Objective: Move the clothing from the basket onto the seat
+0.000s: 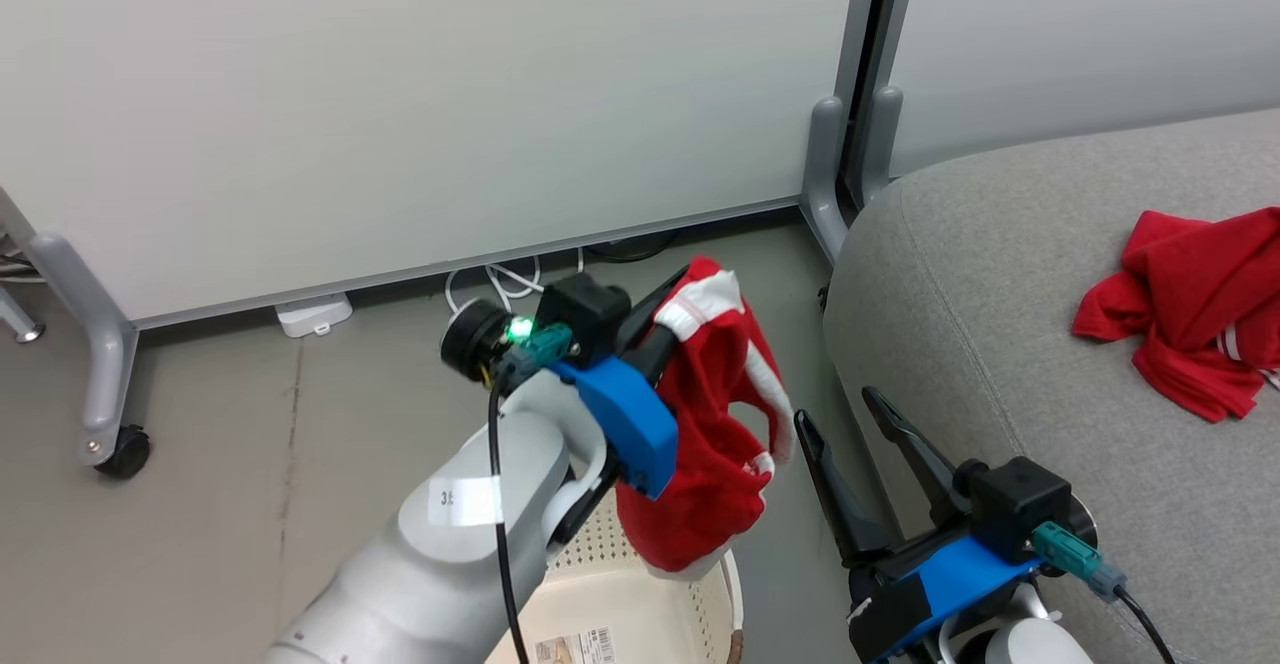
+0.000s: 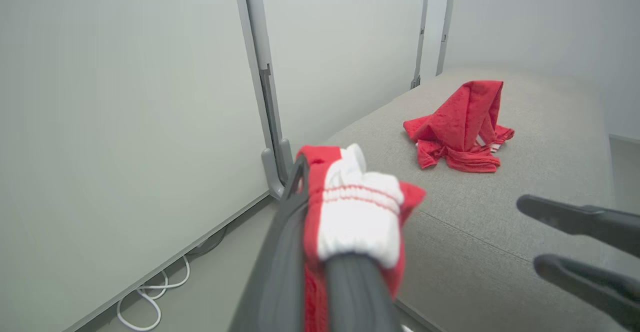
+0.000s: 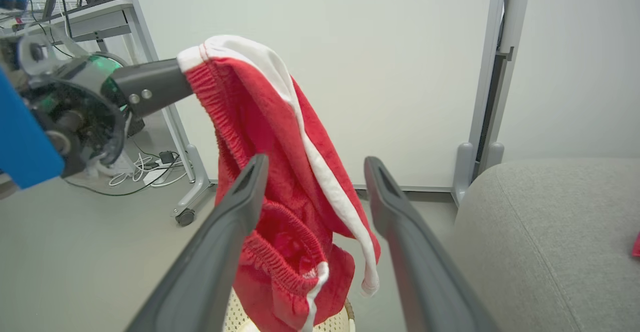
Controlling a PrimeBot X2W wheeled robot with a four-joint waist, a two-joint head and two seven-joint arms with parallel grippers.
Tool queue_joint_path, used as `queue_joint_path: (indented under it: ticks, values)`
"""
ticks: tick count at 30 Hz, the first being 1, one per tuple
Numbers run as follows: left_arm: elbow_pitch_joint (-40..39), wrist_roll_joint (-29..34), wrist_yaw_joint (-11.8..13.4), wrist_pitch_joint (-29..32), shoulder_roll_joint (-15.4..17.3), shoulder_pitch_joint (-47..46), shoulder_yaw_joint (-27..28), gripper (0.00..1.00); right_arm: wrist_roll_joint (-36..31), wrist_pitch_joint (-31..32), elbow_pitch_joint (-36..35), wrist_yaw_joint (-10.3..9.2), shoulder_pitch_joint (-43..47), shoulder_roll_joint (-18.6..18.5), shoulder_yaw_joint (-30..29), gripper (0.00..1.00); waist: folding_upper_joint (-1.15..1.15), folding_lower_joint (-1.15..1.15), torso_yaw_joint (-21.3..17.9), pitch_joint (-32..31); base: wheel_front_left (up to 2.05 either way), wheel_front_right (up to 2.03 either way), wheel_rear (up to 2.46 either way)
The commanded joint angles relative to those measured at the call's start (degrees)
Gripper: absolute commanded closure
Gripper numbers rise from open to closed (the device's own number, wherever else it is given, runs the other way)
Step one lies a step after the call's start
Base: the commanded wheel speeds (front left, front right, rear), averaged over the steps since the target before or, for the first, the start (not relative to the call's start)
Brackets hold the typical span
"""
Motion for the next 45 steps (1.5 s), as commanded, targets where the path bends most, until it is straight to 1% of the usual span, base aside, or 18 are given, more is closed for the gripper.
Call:
queue_joint_path:
  ticks: [1,14,24,31,37,45]
  values:
    - [-0.42,-0.58,-0.07,-0.12,-0.12,-1.3,-0.38,1.0,0.24,0.06,-0.29,0.01,0.76,0.0,0.01,0.0,0.0,0.01,0.12,-0.22,0.0,0.0,0.0]
    - [-1.88,-6.32,-0.06,1.21,-0.18,-6.45,-5.07,1.0,1.26,0.22,0.41,0.01,-0.27,0.0,1.67,0.0,0.0,0.01,-1.09,-0.92,0.0,0.0,0.0]
    - [-0.81,-8.95,0.0,1.19,-0.19,-7.0,-8.02,1.0,1.11,-0.26,0.91,0.01,-0.09,-0.01,1.53,0.0,0.0,0.01,-1.7,-0.41,0.0,0.0,0.0]
    - [-1.05,-10.22,0.52,0.9,-0.2,-7.39,-9.52,1.0,0.43,0.94,2.06,0.01,-1.42,-0.01,2.62,0.0,0.0,0.01,-1.86,0.02,0.0,0.0,0.0]
    - [-0.95,-11.3,0.83,0.64,-0.19,-7.58,-10.92,1.0,0.12,2.31,6.39,0.01,-5.03,-0.01,5.21,0.0,0.0,0.01,-1.88,0.32,0.0,0.0,0.0]
    - [-0.88,-12.45,1.16,0.33,-0.19,-8.01,-12.59,1.0,1.74,1.4,15.12,0.01,-12.04,-0.23,9.75,0.0,0.0,0.01,-1.51,0.79,0.0,0.0,0.0]
